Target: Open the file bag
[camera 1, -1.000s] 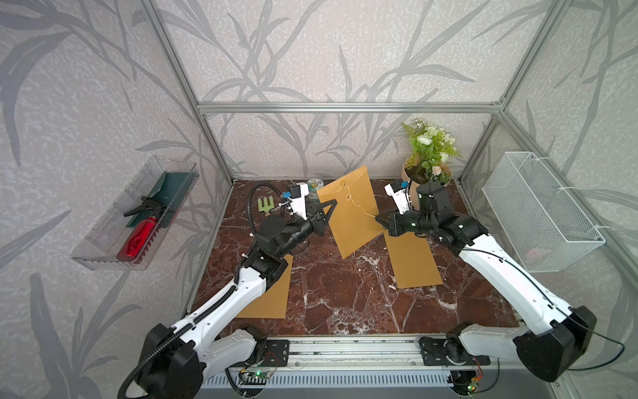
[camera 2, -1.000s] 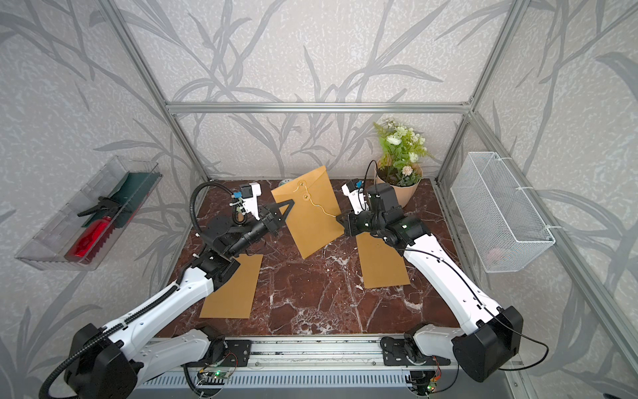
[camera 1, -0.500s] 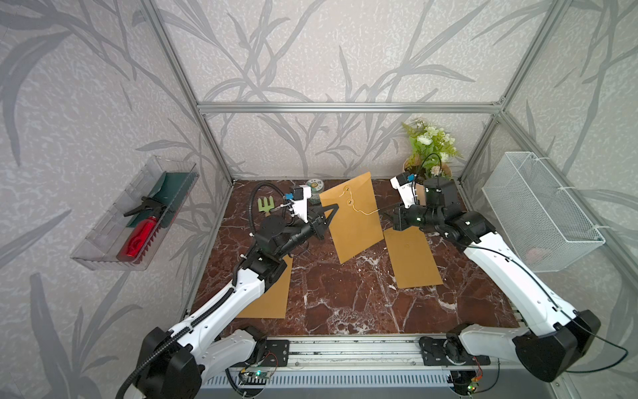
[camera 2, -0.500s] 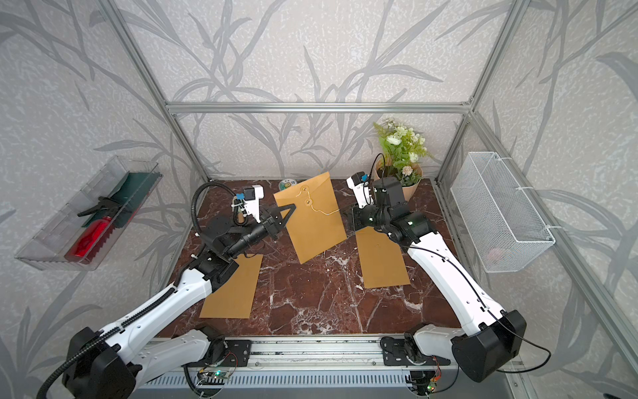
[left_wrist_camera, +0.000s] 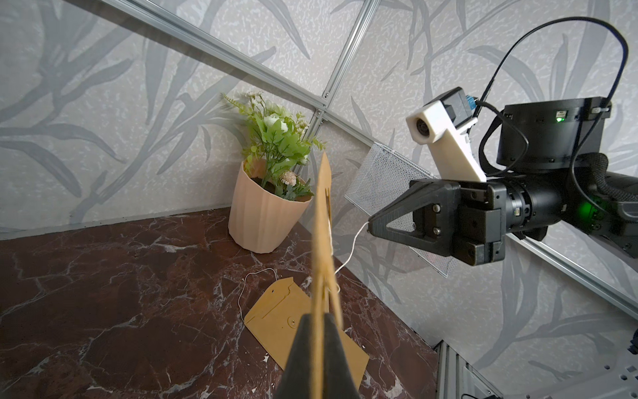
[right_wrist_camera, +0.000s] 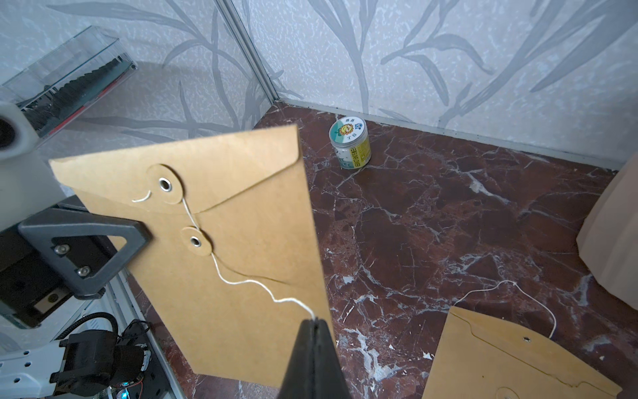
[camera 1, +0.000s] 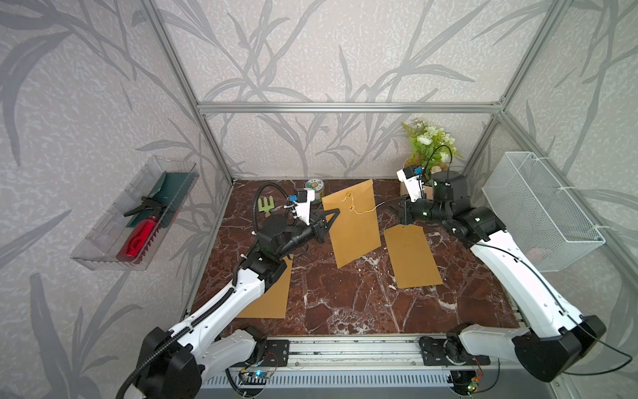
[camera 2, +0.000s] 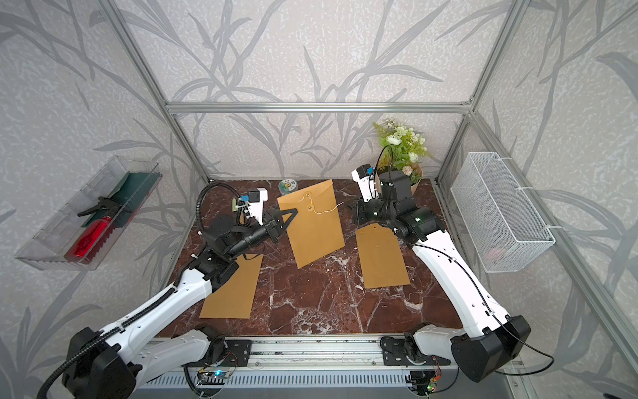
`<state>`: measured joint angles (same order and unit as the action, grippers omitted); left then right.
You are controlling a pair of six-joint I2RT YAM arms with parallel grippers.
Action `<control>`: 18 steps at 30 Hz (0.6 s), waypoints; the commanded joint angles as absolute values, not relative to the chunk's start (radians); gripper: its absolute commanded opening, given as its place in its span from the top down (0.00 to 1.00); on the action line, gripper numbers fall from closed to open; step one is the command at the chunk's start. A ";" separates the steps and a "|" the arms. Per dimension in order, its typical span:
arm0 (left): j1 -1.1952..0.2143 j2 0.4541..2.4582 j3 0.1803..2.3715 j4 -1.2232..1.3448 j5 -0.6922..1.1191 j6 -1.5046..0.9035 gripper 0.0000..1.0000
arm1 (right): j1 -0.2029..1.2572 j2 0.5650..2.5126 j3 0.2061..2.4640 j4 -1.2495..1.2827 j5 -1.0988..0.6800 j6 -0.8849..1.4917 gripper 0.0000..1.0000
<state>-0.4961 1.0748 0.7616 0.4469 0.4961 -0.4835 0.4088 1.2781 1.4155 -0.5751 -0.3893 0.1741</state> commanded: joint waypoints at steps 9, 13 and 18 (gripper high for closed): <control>-0.492 1.068 0.729 0.411 0.554 -0.433 1.00 | 0.397 1.276 1.491 -0.609 -0.383 0.156 1.00; -0.492 1.069 0.715 0.406 0.560 -0.429 1.00 | 0.397 1.280 1.510 -0.616 -0.386 0.156 1.00; -0.492 1.075 0.703 0.414 0.567 -0.435 1.00 | 0.397 1.284 1.532 -0.617 -0.398 0.160 1.00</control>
